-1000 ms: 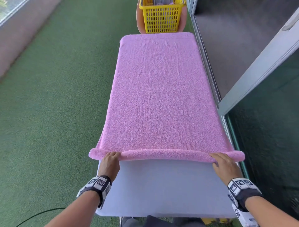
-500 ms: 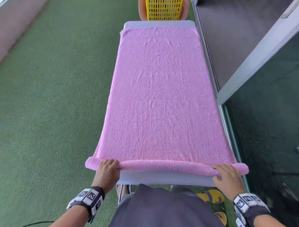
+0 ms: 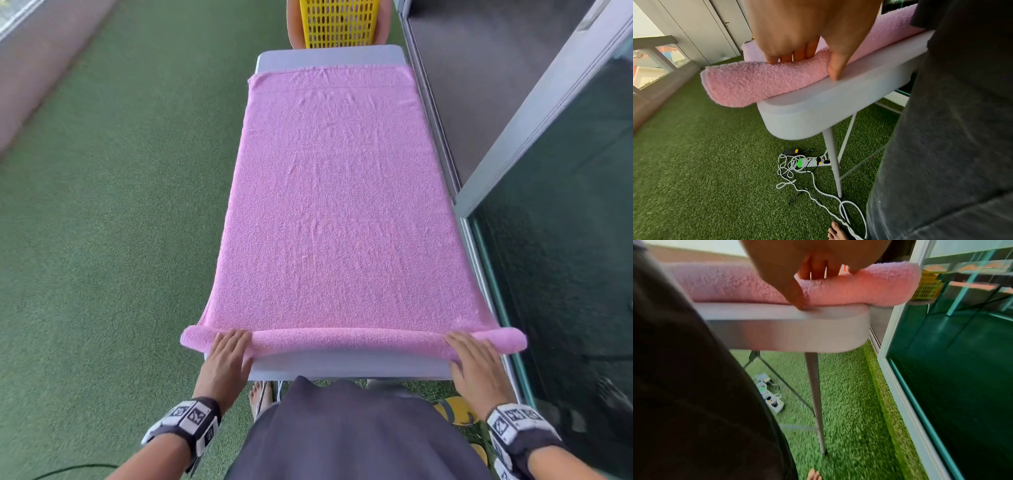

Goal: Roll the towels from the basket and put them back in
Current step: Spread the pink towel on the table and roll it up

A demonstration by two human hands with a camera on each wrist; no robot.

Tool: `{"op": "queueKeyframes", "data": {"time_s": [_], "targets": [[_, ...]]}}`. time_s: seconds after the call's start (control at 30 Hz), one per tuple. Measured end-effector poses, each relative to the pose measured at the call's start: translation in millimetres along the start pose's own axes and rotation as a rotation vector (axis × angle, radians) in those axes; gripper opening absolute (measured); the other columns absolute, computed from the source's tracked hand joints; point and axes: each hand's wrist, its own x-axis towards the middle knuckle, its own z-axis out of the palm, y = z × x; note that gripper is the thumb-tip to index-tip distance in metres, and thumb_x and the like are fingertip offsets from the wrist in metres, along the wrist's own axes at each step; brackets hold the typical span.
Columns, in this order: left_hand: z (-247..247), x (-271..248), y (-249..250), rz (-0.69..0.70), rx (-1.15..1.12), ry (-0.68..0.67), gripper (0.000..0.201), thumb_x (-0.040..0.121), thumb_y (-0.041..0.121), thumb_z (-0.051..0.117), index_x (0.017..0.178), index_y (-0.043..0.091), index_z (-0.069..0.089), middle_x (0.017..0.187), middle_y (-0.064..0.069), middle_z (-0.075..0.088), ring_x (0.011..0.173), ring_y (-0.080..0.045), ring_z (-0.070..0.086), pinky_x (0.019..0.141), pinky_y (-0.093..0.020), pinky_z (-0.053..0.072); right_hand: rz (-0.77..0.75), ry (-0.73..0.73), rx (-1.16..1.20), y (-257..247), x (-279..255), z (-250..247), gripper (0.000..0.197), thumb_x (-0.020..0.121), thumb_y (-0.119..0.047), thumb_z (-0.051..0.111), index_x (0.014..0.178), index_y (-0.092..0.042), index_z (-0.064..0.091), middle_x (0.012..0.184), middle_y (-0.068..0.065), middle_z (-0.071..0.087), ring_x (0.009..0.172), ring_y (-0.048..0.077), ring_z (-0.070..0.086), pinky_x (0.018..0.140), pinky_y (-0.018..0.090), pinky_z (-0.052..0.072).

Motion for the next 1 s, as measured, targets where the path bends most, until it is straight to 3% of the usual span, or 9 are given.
{"op": "queueKeyframes", "data": {"time_s": [0.13,0.23,0.3,0.47,0.57,0.7,0.8,0.9,1.0], "targets": [[-24.1,26.6,7.2,0.0,0.032,0.029,0.017,0.078,0.011,0.069,0.094,0.009,0.065,0.109,-0.009,0.064,0.1,-0.026,0.06,0.095,-0.054,0.047,0.087,-0.02,-0.043,-10.8,36.2,-27.9,0.025,0.07,-0.015,0.073,0.091,-0.023,0.063,0.098,-0.003,0.061,0.096,0.023,0.058,0.093,0.044,0.041],[-16.4,35.2,7.4,-0.075,0.006,0.026,0.046,0.098,0.017,0.035,0.142,0.004,0.037,0.152,-0.011,0.028,0.141,-0.031,0.026,0.117,-0.05,0.01,0.091,0.032,-0.032,-5.8,50.5,-28.3,0.034,0.089,-0.017,0.053,0.122,-0.012,0.061,0.13,0.007,0.055,0.118,0.028,0.052,0.102,0.048,0.039],[-8.8,28.0,9.8,-0.092,-0.004,-0.024,0.055,0.1,0.03,0.026,0.149,0.008,0.016,0.153,-0.006,0.01,0.145,-0.025,0.008,0.118,-0.043,-0.002,0.064,-0.024,0.017,-5.7,43.0,-23.8,0.043,0.097,-0.025,0.044,0.139,-0.013,0.046,0.142,0.005,0.045,0.131,0.025,0.043,0.11,0.046,0.033],[-10.7,10.5,6.8,-0.032,0.019,0.021,0.047,0.076,0.012,0.074,0.121,0.009,0.06,0.125,-0.011,0.061,0.121,-0.031,0.055,0.106,-0.053,0.035,0.119,-0.126,0.004,-10.7,18.3,-27.4,0.05,0.072,-0.013,0.075,0.117,-0.024,0.059,0.118,-0.004,0.063,0.11,0.02,0.057,0.097,0.043,0.044],[-23.0,22.6,6.2,-0.028,0.038,0.067,0.025,0.086,0.026,0.049,0.1,0.014,0.065,0.109,-0.004,0.066,0.104,-0.024,0.06,0.096,-0.047,0.044,0.12,-0.163,-0.051,-9.7,34.5,-38.3,0.033,0.08,-0.018,0.064,0.109,-0.032,0.058,0.11,-0.012,0.063,0.101,0.013,0.056,0.095,0.039,0.04],[-21.7,37.5,7.7,-0.105,0.014,0.049,0.054,0.093,0.017,0.019,0.143,0.004,0.036,0.15,-0.012,0.03,0.14,-0.031,0.029,0.116,-0.048,0.018,0.135,-0.015,0.049,-5.8,55.9,-48.0,0.043,0.091,-0.01,0.051,0.133,-0.018,0.053,0.136,0.001,0.054,0.127,0.022,0.048,0.11,0.045,0.03],[-12.0,28.1,10.8,-0.078,0.01,-0.033,0.059,0.097,0.03,0.041,0.147,0.006,0.024,0.152,-0.011,0.02,0.143,-0.029,0.016,0.116,-0.044,0.01,0.047,-0.096,0.04,-3.1,43.8,-36.3,0.054,0.089,-0.014,0.059,0.141,-0.018,0.044,0.146,0.001,0.044,0.135,0.021,0.04,0.115,0.045,0.027],[-9.1,16.0,10.9,-0.073,0.059,-0.063,0.066,0.076,0.022,0.076,0.133,0.002,0.05,0.136,-0.017,0.052,0.13,-0.034,0.046,0.11,-0.049,0.028,0.089,-0.167,0.012,-5.5,27.4,-27.9,0.054,0.077,-0.014,0.073,0.129,-0.019,0.057,0.128,0.0,0.059,0.121,0.021,0.053,0.108,0.044,0.036],[-13.6,19.7,10.8,-0.046,0.046,0.004,0.039,0.071,0.015,0.075,0.108,0.009,0.064,0.112,-0.007,0.063,0.107,-0.032,0.06,0.102,-0.048,0.039,0.11,-0.149,-0.031,-8.8,34.1,-33.4,0.031,0.078,-0.018,0.068,0.108,-0.022,0.065,0.107,-0.007,0.062,0.103,0.017,0.057,0.098,0.04,0.037]]}}
